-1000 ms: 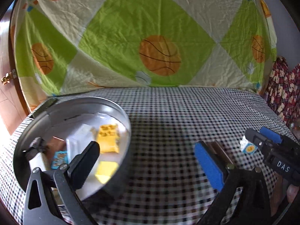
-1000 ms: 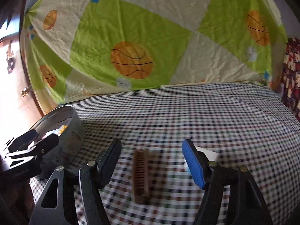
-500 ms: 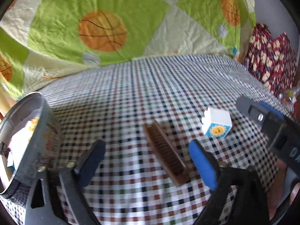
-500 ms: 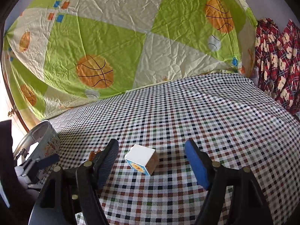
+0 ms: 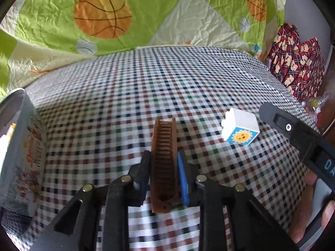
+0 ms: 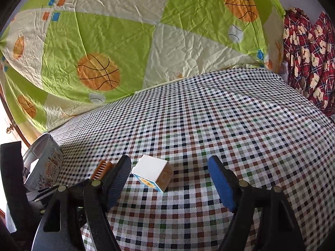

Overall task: Organize rigid objects
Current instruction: 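Close right tool on white sunflower brick while left tool holds comb, then lift and carry the comb and sunflower brick over the tin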

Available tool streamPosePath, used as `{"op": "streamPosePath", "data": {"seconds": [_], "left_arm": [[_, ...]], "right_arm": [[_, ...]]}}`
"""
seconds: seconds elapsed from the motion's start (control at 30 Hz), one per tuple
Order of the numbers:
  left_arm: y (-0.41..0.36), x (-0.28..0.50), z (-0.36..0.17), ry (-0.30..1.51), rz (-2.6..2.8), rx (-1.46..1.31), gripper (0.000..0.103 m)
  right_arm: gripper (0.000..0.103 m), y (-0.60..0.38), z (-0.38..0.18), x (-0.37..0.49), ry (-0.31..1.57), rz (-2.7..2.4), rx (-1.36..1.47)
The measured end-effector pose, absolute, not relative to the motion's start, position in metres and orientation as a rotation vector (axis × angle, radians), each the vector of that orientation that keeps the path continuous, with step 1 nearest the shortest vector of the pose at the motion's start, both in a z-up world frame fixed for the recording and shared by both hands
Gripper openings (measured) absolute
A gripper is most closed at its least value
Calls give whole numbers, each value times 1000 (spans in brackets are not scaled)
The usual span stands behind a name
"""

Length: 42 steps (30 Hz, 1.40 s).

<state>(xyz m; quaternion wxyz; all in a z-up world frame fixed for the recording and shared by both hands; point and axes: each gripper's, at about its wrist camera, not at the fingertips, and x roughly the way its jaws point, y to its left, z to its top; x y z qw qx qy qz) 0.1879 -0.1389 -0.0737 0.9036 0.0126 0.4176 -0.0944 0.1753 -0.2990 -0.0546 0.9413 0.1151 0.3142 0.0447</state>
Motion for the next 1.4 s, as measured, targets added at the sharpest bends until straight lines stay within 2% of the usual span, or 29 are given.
{"op": "streamPosePath", "data": {"seconds": [0.27, 0.77, 0.8, 0.87, 1.4], "left_arm": [[-104, 189, -57, 762, -79, 49, 23], [-98, 192, -57, 738, -86, 40, 23], [-97, 192, -57, 739, -85, 33, 23], [-96, 192, -57, 735, -83, 27, 23], [-87, 183, -51, 674, -68, -29, 23]], "right_arm": [[78, -281, -58, 188, 690, 93, 176], [78, -260, -73, 214, 836, 66, 76], [76, -260, -74, 214, 840, 63, 73], [55, -259, -74, 215, 846, 68, 64], [53, -254, -64, 205, 773, 136, 56]]}}
